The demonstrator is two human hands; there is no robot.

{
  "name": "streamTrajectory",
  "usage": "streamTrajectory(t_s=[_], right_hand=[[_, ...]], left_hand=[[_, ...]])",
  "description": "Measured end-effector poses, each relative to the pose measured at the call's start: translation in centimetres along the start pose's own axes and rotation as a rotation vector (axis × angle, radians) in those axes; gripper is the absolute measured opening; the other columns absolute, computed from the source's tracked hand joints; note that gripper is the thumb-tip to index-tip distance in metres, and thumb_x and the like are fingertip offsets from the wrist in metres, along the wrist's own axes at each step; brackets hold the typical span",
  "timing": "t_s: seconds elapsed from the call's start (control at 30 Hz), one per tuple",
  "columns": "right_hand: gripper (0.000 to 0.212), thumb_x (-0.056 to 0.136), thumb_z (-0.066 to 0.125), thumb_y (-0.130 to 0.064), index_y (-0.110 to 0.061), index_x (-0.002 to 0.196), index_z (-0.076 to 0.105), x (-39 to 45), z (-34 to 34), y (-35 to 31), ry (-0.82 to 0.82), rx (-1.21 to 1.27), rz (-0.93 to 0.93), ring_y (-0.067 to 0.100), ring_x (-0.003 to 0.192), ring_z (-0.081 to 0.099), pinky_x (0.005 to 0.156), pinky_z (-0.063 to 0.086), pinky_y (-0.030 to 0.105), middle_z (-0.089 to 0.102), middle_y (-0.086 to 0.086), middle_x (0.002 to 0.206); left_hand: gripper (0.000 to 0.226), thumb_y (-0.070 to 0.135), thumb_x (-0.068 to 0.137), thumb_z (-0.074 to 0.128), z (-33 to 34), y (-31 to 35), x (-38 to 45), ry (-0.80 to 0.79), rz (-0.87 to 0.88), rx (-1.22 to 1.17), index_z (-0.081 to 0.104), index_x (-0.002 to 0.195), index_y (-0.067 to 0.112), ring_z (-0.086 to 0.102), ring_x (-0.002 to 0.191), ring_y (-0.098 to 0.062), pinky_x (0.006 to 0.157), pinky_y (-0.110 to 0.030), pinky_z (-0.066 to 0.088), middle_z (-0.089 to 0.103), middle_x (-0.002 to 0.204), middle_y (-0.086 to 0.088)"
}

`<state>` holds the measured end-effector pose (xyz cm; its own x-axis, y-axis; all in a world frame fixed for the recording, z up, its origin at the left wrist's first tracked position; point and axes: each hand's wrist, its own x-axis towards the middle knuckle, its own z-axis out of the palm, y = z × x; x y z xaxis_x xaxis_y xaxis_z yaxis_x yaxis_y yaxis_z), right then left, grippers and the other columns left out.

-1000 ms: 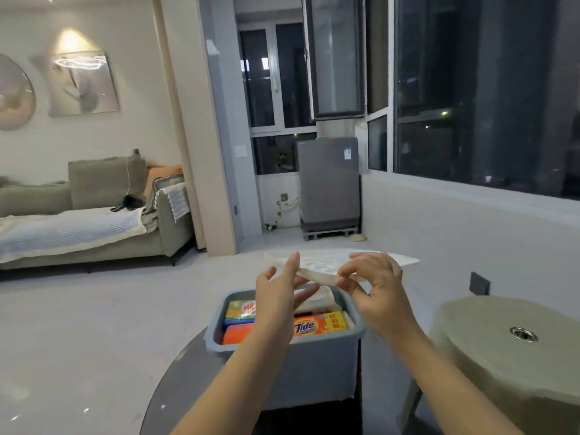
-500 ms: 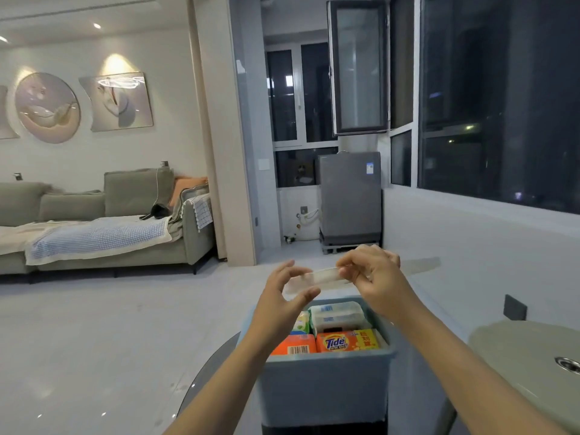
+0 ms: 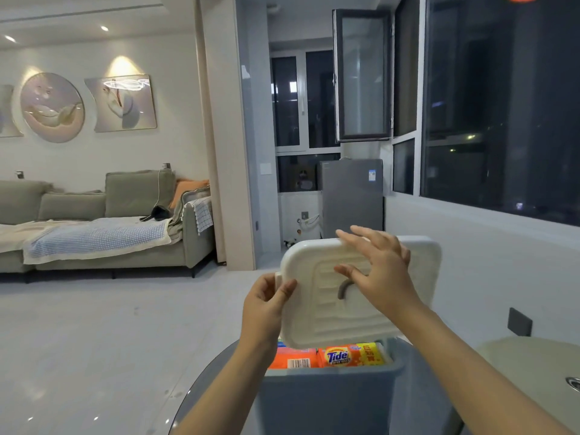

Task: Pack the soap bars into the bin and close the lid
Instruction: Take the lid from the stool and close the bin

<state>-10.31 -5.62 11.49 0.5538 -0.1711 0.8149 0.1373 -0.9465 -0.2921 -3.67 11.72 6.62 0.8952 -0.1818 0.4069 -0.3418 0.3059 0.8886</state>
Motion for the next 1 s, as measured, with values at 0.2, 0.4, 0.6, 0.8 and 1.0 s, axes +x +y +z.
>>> streamTrajectory(t_s=[0.2,0.4,0.6,0.8,1.0], right_hand=[[0.081,0.070,0.068,-0.054,-0.034,0.140,0.034,-1.3,0.8,2.8,0.080,-0.189,0.202,0.028,0.136,0.022,0.106,0.018,0.045,0.027,0.005,0.152],[0.103,0.064,0.063,-0.067,-0.022,0.144,0.017,-2.5,1.1,5.5,-0.119,-0.078,0.611,0.036,0.128,0.034,0.101,0.033,0.048,0.031,0.014,0.146],[0.043,0.076,0.069,-0.041,-0.013,0.105,0.055,-3.7,1.9,6.6,-0.202,0.237,0.737,0.024,0.086,0.057,0.064,0.045,0.032,0.062,0.006,0.100],[0.037,0.077,0.068,-0.036,-0.013,0.106,0.063,-4.8,3.0,7.9,-0.267,0.224,0.834,0.023,0.085,0.060,0.064,0.044,0.030,0.064,0.001,0.093],[0.023,0.085,0.059,-0.030,-0.010,0.096,0.064,-6.2,4.6,8.7,-0.349,0.227,0.933,0.034,0.105,0.054,0.090,0.046,0.045,0.066,0.008,0.095]], left_hand=[[0.019,0.026,0.088,0.060,-2.5,-0.8,0.8,0.102,-0.142,-0.049,0.064,0.080,0.009,0.055,0.072,-0.022,0.065,-0.038,0.049,0.063,0.081,-0.009],[0.030,0.028,0.093,0.055,-5.9,-2.2,2.9,0.185,-0.318,-0.081,0.066,0.097,0.001,0.061,0.064,-0.022,0.049,-0.031,0.051,0.068,0.084,-0.013],[0.016,0.022,0.085,0.066,-6.6,-4.3,4.2,0.240,-0.414,0.062,0.068,0.077,0.008,0.067,0.075,-0.031,0.072,-0.048,0.058,0.072,0.080,-0.012],[0.023,0.028,0.083,0.065,-7.0,-6.4,4.4,0.167,-0.293,0.538,0.067,0.080,0.006,0.061,0.070,-0.029,0.072,-0.044,0.054,0.065,0.077,-0.020],[0.023,0.030,0.089,0.058,-7.1,-7.6,5.0,0.100,-0.225,0.759,0.071,0.087,0.011,0.063,0.075,-0.023,0.063,-0.029,0.047,0.072,0.084,-0.010]])
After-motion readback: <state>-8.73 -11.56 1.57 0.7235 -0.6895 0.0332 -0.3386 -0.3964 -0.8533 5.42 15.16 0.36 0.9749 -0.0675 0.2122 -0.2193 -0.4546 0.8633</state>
